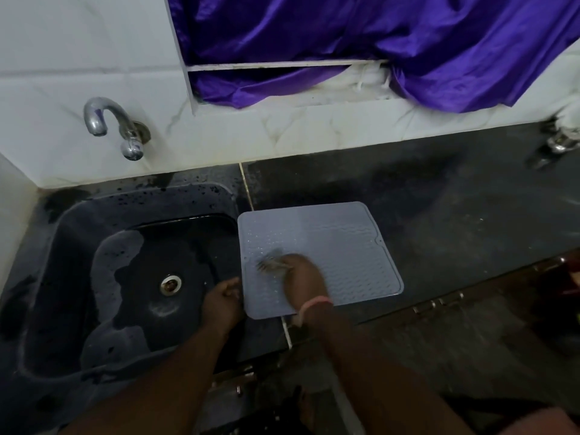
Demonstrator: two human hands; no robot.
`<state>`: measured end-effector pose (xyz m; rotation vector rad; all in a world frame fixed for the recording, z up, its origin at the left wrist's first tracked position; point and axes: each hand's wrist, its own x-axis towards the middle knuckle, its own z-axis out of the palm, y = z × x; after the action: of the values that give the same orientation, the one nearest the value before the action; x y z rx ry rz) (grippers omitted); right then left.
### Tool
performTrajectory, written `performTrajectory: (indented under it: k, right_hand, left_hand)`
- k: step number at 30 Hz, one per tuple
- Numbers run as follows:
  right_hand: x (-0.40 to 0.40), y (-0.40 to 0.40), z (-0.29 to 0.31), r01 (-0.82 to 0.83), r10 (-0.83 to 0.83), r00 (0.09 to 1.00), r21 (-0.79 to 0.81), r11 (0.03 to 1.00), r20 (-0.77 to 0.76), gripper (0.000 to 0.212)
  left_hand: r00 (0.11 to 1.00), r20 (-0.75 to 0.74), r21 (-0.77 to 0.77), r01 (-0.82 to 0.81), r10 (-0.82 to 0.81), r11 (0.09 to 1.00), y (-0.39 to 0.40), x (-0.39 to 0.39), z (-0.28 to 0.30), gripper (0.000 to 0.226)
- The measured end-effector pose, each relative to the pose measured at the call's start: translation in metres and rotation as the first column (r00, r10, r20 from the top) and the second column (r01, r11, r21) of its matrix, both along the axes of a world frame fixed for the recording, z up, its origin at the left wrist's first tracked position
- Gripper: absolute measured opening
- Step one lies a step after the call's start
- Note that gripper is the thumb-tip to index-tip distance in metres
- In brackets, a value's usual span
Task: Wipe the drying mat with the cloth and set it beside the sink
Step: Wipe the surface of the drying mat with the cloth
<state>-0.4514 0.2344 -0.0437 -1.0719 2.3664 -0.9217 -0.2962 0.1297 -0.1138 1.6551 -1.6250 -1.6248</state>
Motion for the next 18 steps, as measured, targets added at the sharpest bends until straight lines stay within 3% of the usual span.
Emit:
performTrajectory:
  k: [3,5,8,11,13,15,16,18]
  right_hand:
    - [-0.095,0.039,0.001,0.374,-0.364,0.92,0.049,0.926,-0.148,0.029]
    - [-0.125,0.05,-0.009,0.475,-0.444,0.872,0.131,0.87,-0.208,0.031]
    - [-0.07,0.031,-0.019,0.39,-0.319,0.902,0.234,0.89,-0.29,0.028]
    - [0.012,-0.009,-0.023,-0.064,0.123,0.968,0.258,0.964,-0.219,0.035]
    - [0.02,-0.03,-0.025,-0.299,0.318,0.945,0.193,0.935,-0.078,0.031]
    - [-0.017,-0.034,-0.019,-0.219,0.217,0.975,0.057,0.974,0.045,0.024]
    - [-0.045,-0.029,-0.017,-0.114,0.114,0.993,-0.006,0.993,0.036,0.021]
    - [-0.111,-0.008,-0.007,0.144,-0.142,0.988,0.029,0.989,-0.065,0.02]
  left_hand:
    - [0.996,0.001,-0.014,0.086,-0.086,0.996,-0.002,-0.014,0.007,0.032]
    - [0.973,0.092,-0.116,0.22,-0.21,0.969,-0.004,-0.024,0.003,0.048]
    - [0.893,0.294,-0.152,0.396,-0.341,0.906,-0.002,-0.031,0.006,0.067]
    - [0.846,0.408,-0.231,0.461,-0.345,0.857,0.004,-0.034,0.025,0.056]
    - [0.745,0.562,-0.241,0.564,-0.36,0.79,0.001,-0.035,0.033,0.068]
    - [0.625,0.659,-0.121,0.637,-0.417,0.762,-0.008,-0.037,0.038,0.092]
    - [0.602,0.657,-0.071,0.648,-0.453,0.758,-0.011,-0.039,0.041,0.102]
    - [0.596,0.625,-0.03,0.663,-0.504,0.748,-0.016,-0.049,0.044,0.109]
